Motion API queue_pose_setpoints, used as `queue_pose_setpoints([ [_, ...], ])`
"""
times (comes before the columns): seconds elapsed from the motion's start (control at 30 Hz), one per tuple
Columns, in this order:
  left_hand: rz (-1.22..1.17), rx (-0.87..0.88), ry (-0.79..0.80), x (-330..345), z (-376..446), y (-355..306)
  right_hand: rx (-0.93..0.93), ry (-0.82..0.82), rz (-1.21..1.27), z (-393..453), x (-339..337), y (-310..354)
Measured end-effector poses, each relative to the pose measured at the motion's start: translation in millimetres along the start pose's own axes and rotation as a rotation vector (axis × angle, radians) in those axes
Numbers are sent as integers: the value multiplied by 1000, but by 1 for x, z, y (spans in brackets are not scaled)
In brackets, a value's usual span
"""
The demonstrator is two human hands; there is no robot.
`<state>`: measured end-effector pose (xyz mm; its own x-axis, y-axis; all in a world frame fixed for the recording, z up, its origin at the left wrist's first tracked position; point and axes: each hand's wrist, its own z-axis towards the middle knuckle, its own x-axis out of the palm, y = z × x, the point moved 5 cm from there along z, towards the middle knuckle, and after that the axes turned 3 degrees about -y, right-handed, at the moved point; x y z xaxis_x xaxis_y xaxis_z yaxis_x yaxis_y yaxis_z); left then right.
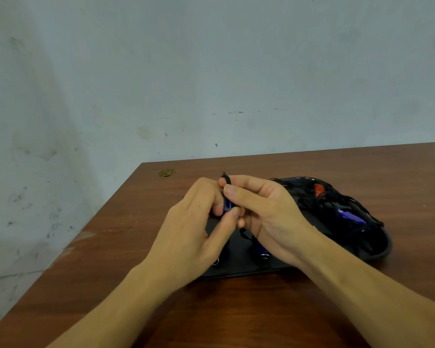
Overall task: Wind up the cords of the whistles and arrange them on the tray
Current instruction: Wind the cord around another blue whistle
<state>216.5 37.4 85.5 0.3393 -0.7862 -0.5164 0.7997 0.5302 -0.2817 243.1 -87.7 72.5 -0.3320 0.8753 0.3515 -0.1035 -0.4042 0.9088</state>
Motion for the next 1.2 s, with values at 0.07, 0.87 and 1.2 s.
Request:
queue_pose_setpoints([
  [0.07,-71,-37,-5,0,-1,3,6,4,9,-1,0,0],
  [0.87,-784,-585,-302,5,-4,1,-8,-28,-6,-1,17,-12],
  [1.2,-670,-395,-44,9,-4,10,-37,-128,-75,-3,1,-5],
])
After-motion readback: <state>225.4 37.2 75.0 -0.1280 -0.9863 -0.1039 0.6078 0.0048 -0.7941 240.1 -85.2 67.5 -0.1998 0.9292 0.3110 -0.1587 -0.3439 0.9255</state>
